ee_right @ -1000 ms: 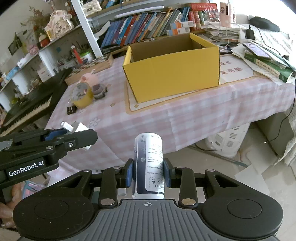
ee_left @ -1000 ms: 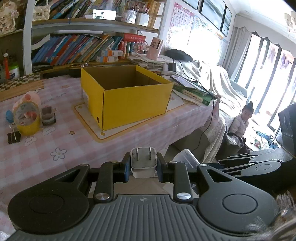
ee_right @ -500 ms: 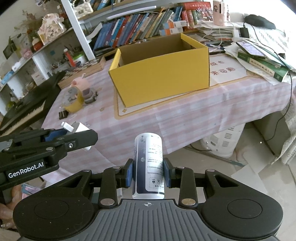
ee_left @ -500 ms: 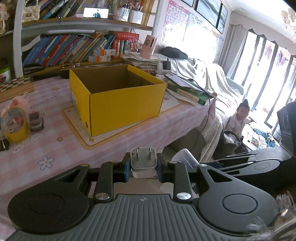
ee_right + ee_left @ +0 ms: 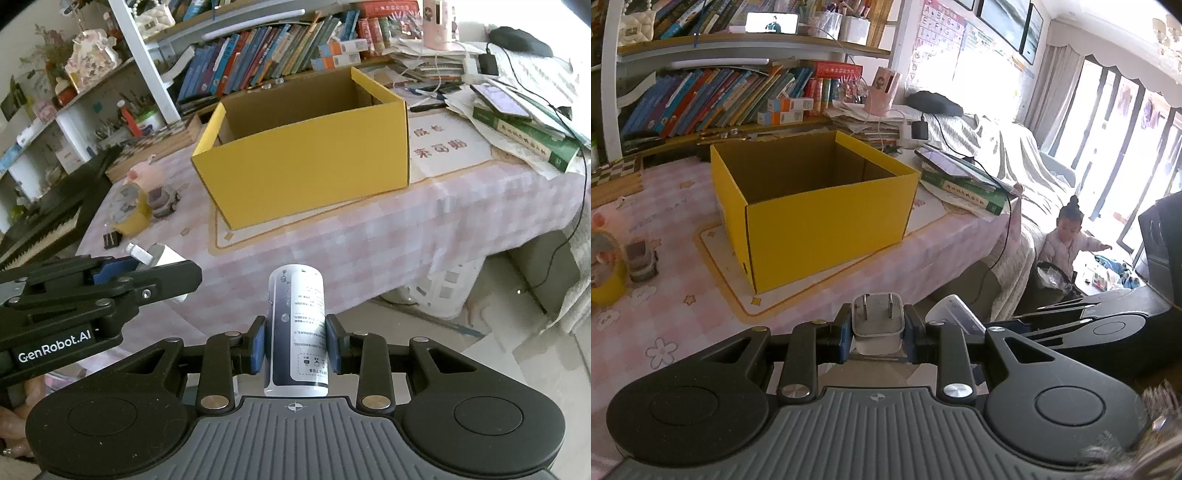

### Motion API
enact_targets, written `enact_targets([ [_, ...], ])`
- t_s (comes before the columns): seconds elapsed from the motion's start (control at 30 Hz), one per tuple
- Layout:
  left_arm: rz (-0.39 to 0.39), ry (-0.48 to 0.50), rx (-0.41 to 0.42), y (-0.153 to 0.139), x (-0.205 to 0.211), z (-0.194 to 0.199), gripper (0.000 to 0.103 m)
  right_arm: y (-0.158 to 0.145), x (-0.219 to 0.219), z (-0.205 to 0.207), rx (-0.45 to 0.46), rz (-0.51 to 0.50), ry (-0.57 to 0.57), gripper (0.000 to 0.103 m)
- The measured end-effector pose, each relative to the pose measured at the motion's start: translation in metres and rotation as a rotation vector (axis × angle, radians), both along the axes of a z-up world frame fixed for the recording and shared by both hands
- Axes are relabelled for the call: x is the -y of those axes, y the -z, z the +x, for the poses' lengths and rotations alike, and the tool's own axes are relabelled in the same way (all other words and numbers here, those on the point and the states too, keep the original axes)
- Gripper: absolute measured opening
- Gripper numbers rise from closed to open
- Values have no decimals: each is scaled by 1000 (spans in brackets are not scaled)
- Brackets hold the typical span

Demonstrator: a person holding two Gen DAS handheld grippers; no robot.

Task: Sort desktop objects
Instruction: 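Carry the spray bottle and white plug with both tools over the yellow box, then lower both tools into the box and open them, releasing bottle and plug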

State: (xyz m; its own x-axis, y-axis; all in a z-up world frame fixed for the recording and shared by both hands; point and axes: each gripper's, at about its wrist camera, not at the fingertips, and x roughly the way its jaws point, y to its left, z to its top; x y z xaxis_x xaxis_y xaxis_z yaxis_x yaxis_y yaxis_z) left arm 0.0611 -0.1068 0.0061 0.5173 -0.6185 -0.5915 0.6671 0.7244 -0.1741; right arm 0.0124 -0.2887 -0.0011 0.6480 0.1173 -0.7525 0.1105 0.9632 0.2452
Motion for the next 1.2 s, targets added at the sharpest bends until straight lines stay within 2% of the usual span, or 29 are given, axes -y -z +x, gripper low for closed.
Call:
enact_targets([
  [0.33, -8, -29, -4, 1, 29, 26, 25, -1, 26, 36, -9, -9, -51, 33],
  [0.47, -2, -43, 25, -3, 42, 38, 25, -3, 36, 54, 0, -19, -85, 33],
  [0.73, -1, -92, 107, -27, 62, 69, 25, -28, 54, 99, 94, -21, -165, 33],
  [1.03, -2, -158, 191, -59, 80, 112, 25, -68, 65, 159, 240, -31, -273, 33],
  [1.2, 17, -189, 222, -69, 90, 142, 25, -77, 67, 197, 275, -47, -328, 33],
])
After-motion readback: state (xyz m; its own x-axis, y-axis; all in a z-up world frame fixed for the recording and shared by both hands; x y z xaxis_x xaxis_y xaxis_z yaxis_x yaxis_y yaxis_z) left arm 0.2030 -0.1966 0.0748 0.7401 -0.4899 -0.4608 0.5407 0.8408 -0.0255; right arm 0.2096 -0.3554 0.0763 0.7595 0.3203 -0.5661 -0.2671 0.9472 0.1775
